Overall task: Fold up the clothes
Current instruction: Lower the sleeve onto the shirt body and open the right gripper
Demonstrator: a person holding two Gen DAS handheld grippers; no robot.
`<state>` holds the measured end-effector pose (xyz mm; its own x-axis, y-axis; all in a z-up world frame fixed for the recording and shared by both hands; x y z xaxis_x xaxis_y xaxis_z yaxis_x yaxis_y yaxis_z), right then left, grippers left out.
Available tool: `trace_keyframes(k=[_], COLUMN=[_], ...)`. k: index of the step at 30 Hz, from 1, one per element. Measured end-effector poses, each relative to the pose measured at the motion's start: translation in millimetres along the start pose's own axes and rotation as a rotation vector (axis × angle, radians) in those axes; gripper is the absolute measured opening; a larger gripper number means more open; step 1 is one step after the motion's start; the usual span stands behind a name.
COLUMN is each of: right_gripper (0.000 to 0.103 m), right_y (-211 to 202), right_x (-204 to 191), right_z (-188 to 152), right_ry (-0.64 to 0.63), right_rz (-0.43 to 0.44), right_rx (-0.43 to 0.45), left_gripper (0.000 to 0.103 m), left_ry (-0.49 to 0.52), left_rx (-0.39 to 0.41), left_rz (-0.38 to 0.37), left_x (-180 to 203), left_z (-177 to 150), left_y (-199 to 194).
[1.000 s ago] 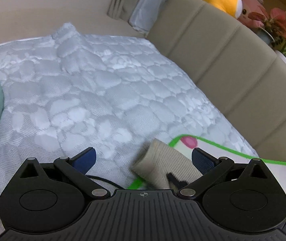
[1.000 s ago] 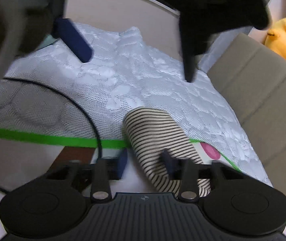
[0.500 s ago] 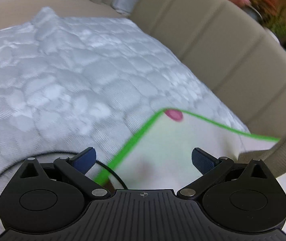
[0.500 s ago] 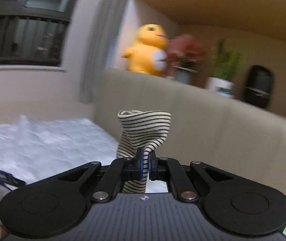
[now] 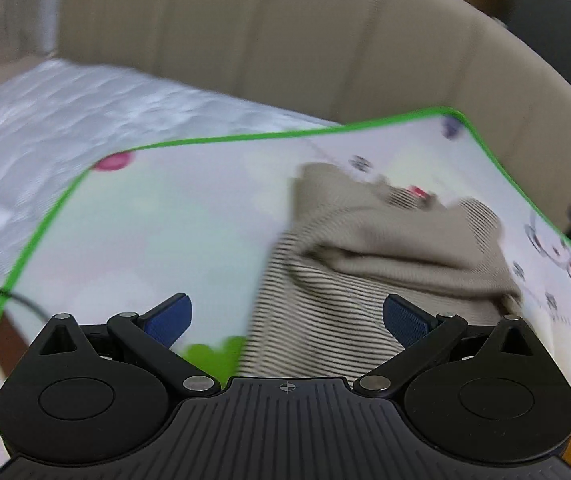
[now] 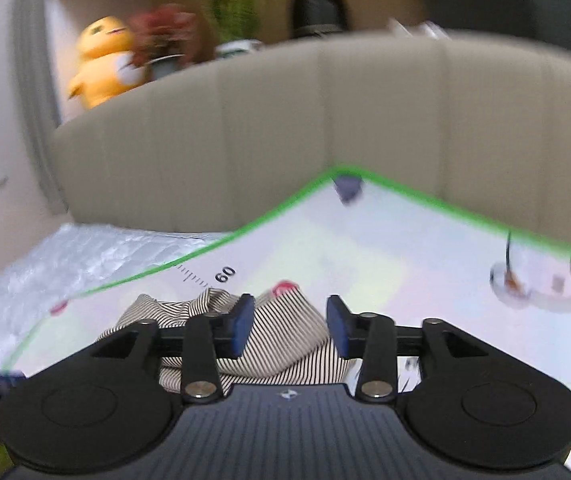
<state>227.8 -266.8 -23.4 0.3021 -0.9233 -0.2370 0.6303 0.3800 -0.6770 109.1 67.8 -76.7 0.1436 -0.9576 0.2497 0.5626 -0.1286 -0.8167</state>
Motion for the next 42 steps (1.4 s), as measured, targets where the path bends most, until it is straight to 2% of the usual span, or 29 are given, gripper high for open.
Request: trace_keyframes(k=[2,4,7,11,14,15,17,18,21,26,30,33,42], right_gripper=[0.042,0.042,0.046,0.049,0.049,0.047,0.008,0.009,0.008,0.008,0.009,0.012,0.033], right_y=[14.0,32.7,67.8,121.8,155.6,164.1,173.4,173.3,138.9,46.6,-19.9,-41.5,-37.0], right_x=[8.2,2.9,-16.3,-34.3,-38.3,-41.0,-48.4,-53.1,-66.9,-71.2,-57.1,-33.0,24.9], right_z=[0.5,7.9,22.6,35.7,37.3,36.7,37.0,39.0,54.0,77.4,61.0,23.4,-42.2], right_ry=[0.108,0.131,0.021,-0.144,-0.142,-0.148,-0.171,-0.185,-0.199,-0.206,-0.304,-0.333,0.043], right_rz=[0.03,0.026,-0.06,-0.209,-0.211,-0.207,-0.196,-0.187,-0.113,0.022,0.033,0.004,0.058], right_rx=[-0.029,-0.048,-0.067,-0.081,-0.141,-0.165,-0.198,-0.198,-0.098,0.086,0.186,0.113,-0.082], left_gripper=[0.103,0.103,0.103,0.103,0.103,0.103,0.103,0.103,0.103,0.103,0.103,0.103,0.103], left_ry=[0.048,0.083,0.1,0.056,0.036,0.032,0.022,0.014,0.0,0.007,0.015,0.016,0.054], left_rx=[-0.007,-0.013,-0.019,-0.058,-0.085,-0.093,-0.108,-0.115,-0.12,-0.123,-0.127,-0.128,-0.111], left_rz=[-0.015,-0.017,-0.001,-0.014,-0.02,-0.018,-0.011,-0.009,-0.017,-0.016,-0.008,0.001,0.035], left_x=[15.5,24.8,26.2,14.1,5.4,2.8,-2.1,-4.6,-7.7,-5.9,-4.3,-3.7,6.8], left_z=[-4.6,-8.0,-8.5,-7.7,-7.9,-7.9,-8.1,-8.0,-7.6,-8.1,-11.1,-12.7,-17.3], left_y=[6.2,12.5,21.5,30.6,39.9,43.3,49.0,51.3,52.5,51.9,50.3,49.3,41.2])
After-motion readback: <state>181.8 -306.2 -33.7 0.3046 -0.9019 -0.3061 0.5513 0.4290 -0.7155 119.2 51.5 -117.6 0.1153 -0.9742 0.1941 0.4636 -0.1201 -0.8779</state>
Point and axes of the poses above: each gripper's, at about its wrist camera, not at the fingertips, and y roughly the way its jaws point, x to its right, z to its top, the point moved 6 cm from there along y, roughly the way its jaws point, and after that the axes turned 13 degrees about -x, right-handed, at the moved point
